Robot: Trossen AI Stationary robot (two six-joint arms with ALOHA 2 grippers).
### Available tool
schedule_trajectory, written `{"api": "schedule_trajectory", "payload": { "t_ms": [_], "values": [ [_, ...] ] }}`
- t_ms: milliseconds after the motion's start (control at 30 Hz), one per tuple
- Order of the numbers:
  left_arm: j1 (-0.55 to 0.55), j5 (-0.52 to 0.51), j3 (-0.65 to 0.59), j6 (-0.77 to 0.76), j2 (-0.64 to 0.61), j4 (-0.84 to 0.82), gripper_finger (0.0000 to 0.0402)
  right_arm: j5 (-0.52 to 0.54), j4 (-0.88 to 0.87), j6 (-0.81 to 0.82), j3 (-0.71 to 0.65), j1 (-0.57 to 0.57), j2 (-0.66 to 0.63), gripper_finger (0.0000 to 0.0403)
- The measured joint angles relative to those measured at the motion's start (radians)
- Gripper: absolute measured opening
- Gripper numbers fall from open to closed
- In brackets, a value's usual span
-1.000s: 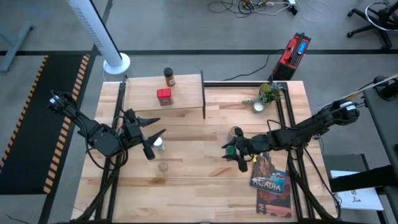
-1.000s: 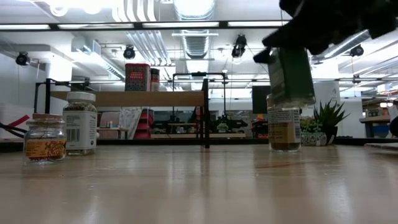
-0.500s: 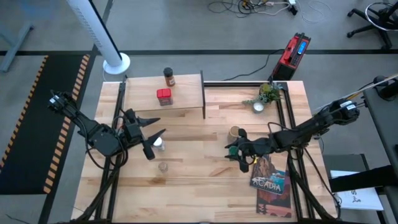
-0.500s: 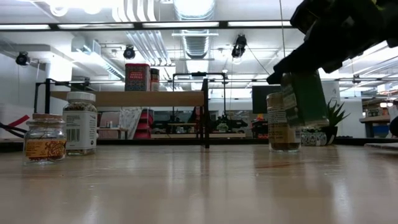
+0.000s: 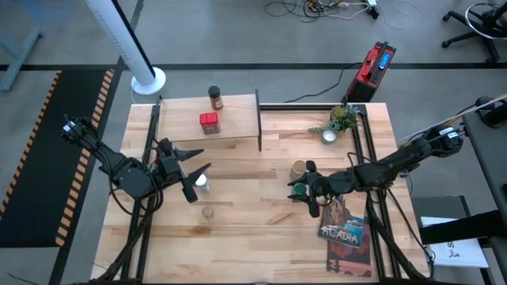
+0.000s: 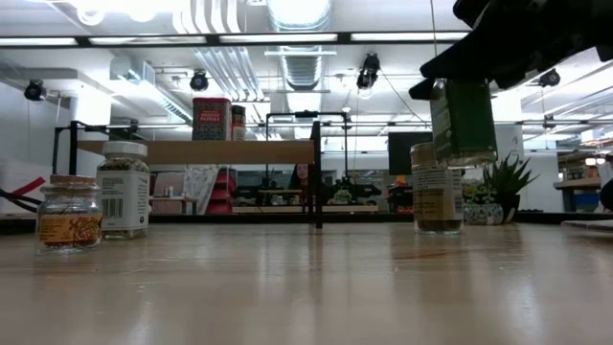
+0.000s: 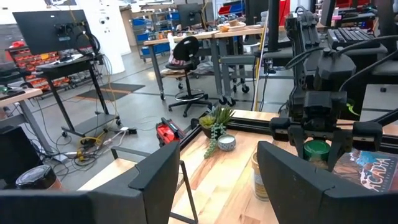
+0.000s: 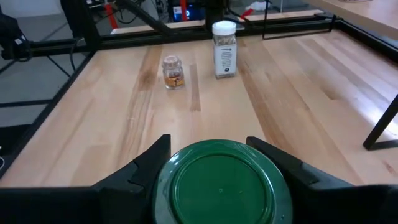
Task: Shelf spices
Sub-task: Remove the green seasoning bottle from the shelf
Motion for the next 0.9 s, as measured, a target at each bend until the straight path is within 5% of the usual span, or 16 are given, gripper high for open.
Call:
{"api": "schedule_trajectory", "payload": {
  "t_ms": [367,900],
  "values": [
    [-0.001,0.095,0.000,-0.124,0.014,-0.009,0.0204,0.017,0.003,0.001,-0.009,0.001,0.056,0.0175],
    [-0.004,0.121,0.016,-0.264,0.268,0.103,0.0204,-0.012,0.122,-0.005,-0.106,0.029,0.058,0.0172]
  ]
}}
